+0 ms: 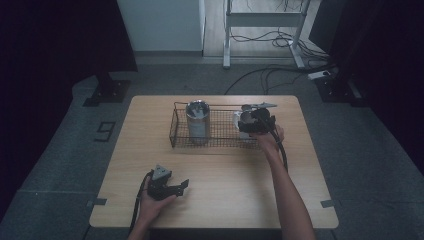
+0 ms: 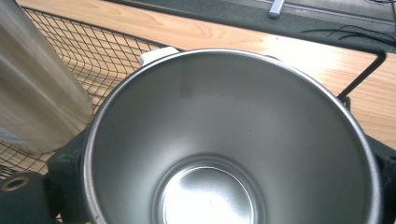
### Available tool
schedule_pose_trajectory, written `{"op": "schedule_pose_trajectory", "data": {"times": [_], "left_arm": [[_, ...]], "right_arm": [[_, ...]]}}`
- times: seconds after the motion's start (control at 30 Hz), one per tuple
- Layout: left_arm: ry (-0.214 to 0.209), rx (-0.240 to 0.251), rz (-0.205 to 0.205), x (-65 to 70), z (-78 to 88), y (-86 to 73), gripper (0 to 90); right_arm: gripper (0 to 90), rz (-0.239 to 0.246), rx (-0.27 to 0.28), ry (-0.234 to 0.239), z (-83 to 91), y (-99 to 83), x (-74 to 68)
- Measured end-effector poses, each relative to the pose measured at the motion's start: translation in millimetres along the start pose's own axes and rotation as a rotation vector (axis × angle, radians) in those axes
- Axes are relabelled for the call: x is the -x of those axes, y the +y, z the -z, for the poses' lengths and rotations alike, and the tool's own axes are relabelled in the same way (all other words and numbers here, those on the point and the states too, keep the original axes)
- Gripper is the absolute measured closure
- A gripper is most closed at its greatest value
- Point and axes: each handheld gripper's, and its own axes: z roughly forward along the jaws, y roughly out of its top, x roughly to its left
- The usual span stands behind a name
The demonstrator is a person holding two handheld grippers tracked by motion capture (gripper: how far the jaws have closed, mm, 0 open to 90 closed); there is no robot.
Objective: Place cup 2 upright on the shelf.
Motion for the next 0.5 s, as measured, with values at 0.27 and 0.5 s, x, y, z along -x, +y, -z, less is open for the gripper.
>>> {"op": "schedule_pose_trajectory", "data": {"times": [0.27,0.5], "left_arm": [[0.000,0.000,-0.001,0.1,0.4,0.0,18.0],[-0.002,-0.002,-0.001,-0.1,-0.1,-0.2,17.9]], "right_arm": [[6.3,0.001,-0.008,0.002,-5.0,-1.9,-2.6],[6.3,0.005,-0.023,0.001,-10.2,-4.4,-5.1]]}}
